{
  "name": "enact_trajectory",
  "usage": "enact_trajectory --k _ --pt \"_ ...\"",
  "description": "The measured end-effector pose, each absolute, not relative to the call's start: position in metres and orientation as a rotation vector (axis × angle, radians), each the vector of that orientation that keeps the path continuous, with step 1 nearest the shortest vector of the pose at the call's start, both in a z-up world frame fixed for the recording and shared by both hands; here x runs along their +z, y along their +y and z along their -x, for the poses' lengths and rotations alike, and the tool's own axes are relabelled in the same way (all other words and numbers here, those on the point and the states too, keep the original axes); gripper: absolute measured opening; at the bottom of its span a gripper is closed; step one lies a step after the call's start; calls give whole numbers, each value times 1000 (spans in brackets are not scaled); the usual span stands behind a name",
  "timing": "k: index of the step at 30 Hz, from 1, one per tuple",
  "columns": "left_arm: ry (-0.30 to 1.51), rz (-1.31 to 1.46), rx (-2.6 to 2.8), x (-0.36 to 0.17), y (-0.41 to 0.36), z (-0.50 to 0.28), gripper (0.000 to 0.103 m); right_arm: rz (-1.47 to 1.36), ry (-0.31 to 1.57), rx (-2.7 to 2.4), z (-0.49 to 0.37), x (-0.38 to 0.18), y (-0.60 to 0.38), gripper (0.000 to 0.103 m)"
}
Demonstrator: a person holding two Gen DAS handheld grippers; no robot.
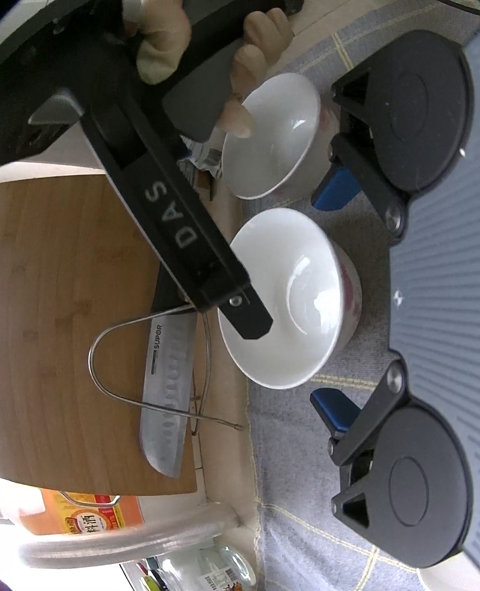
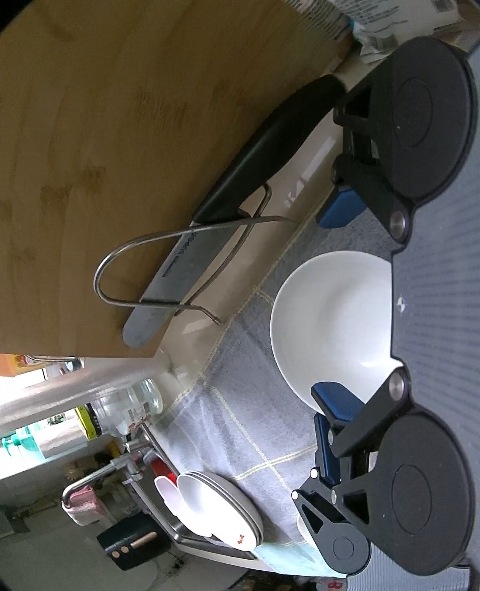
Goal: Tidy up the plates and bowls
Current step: 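Close the right tool on the rim of the second bowl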
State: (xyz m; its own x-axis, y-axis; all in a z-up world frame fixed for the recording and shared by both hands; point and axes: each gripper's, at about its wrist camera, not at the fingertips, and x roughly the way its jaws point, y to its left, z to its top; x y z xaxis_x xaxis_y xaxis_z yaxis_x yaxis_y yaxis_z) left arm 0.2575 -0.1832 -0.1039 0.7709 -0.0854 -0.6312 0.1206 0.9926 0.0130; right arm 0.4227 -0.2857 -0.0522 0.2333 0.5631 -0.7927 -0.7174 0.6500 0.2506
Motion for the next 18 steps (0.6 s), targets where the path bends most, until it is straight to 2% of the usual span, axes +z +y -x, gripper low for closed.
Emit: enact_trajectory --k 6,10,18 --pt "679 -69 -111 -106 -186 -257 99 179 1019 903 -427 -58 -282 87" --pt "675 -69 -118 -106 -185 -257 93 173 1027 912 -427 -60 -281 85" --pt "670 -71 -123 -106 -185 -258 92 151 1034 933 -428 -61 -282 82"
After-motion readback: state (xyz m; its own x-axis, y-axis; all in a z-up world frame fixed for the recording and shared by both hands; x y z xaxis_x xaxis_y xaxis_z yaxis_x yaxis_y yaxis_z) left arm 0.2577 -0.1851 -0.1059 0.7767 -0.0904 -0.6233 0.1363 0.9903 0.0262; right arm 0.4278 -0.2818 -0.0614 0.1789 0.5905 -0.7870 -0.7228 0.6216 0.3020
